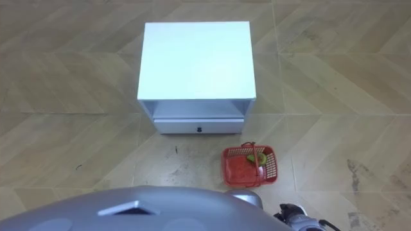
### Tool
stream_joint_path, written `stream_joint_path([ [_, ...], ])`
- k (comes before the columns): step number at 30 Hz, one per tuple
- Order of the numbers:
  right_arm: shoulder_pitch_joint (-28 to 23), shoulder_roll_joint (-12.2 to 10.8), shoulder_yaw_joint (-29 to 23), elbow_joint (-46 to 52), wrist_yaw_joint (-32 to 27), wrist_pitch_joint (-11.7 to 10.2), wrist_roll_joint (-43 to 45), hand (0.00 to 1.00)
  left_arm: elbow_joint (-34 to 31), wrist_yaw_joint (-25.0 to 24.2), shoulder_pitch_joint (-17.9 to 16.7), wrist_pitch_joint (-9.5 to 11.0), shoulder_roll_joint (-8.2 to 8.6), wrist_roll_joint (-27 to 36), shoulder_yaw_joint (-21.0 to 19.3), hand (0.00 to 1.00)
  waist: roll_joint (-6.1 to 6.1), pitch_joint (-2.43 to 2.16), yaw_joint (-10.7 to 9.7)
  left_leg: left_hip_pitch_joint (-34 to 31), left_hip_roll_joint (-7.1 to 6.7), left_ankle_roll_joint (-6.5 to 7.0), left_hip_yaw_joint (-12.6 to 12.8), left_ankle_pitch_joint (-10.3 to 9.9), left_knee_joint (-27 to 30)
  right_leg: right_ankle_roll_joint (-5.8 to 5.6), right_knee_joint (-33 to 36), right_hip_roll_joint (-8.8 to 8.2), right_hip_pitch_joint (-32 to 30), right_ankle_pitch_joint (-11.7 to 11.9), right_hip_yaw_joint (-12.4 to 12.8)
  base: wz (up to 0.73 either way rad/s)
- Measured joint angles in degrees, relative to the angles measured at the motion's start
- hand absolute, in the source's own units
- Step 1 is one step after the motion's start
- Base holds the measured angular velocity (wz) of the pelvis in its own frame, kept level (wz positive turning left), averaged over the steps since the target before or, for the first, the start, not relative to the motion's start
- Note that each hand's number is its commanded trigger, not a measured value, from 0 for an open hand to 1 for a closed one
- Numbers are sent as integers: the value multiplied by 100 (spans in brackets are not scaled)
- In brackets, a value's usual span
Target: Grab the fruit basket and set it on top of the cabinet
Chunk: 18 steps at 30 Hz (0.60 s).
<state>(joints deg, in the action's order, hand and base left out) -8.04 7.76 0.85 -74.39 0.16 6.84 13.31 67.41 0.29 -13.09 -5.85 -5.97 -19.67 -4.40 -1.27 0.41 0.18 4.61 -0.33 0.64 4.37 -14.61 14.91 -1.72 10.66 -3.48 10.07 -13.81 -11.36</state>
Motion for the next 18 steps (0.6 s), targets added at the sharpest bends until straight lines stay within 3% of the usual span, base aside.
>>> stream_joint_path([
  [10,49,8,9,-68,-17,20,-9,0,-5,-82,-19,-5,1,458,-2,0,1,0,30,-47,-1,5,-36,-5,48,0,-2,-1,-14,0,-33,1],
  [18,36,15,2,-94,-95,22,-181,0,-12,-82,-95,-21,-4,387,-1,0,1,-1,23,-40,-8,7,-45,-6,65,0,-4,-3,6,-1,-30,0],
])
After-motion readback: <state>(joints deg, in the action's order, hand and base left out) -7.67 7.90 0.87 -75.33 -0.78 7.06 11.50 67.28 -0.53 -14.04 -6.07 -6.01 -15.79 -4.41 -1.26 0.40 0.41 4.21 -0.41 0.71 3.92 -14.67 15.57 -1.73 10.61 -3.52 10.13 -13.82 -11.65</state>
